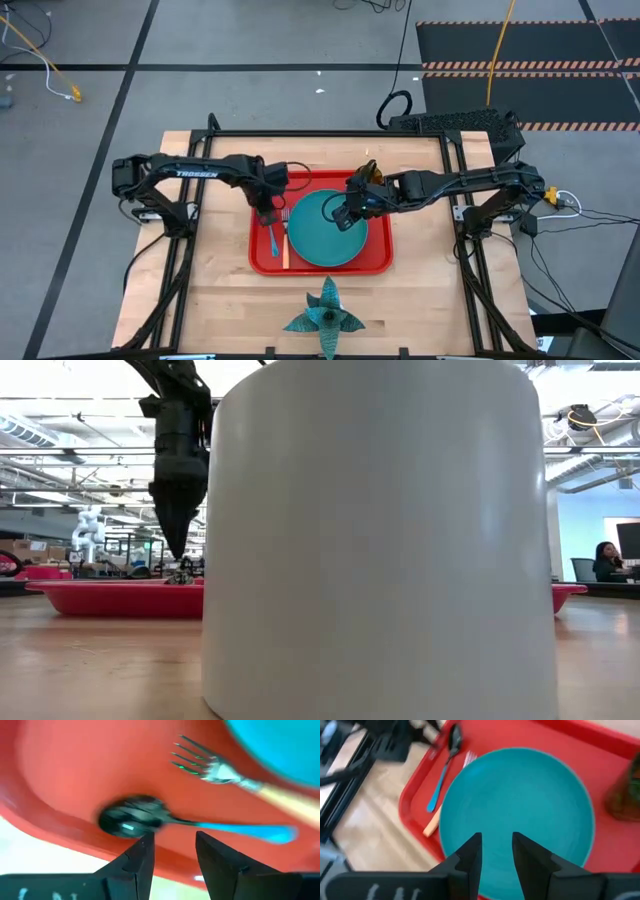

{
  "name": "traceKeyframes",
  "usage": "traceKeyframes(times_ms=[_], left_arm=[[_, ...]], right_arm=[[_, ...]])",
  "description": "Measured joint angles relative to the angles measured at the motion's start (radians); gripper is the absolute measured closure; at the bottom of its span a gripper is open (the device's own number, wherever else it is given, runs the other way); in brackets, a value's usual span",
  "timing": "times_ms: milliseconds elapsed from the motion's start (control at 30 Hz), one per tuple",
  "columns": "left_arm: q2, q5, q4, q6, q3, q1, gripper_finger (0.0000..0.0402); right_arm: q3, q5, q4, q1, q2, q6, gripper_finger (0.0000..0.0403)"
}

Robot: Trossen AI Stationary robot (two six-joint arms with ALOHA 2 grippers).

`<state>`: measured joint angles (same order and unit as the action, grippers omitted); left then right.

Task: Pick and place plate/cup/fork/spoon on tray
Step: Adjust the green spoon on the orange tray

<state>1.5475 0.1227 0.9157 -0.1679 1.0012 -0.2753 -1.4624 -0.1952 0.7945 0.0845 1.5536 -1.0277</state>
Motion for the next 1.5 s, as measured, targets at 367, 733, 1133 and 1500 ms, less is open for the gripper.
traceKeyframes(times_ms=[367, 733, 1133, 1500], left_arm=[[-0.001, 0.107, -0.055, -0.701, 0.0, 0.069, 0.0256], [0.009, -0.027, -0.054, -1.106, 0.0, 0.076, 0.0256], [0.026, -0.117, -0.047, -1.295, -0.002, 0.093, 0.0256], [0.026, -0.159, -0.043, -1.327, -0.002, 0.112, 0.0257]], right_arm=[[0.0, -0.145, 0.173, -0.05, -0.012, -0.102, 0.0303], [0.0, -0.254, 0.236, -0.116, -0.129, 0.103, 0.0303], [0.0, -0.281, 0.229, -0.21, -0.328, 0.336, 0.0303], [0.0, -0.276, 0.235, -0.262, -0.384, 0.363, 0.0303]])
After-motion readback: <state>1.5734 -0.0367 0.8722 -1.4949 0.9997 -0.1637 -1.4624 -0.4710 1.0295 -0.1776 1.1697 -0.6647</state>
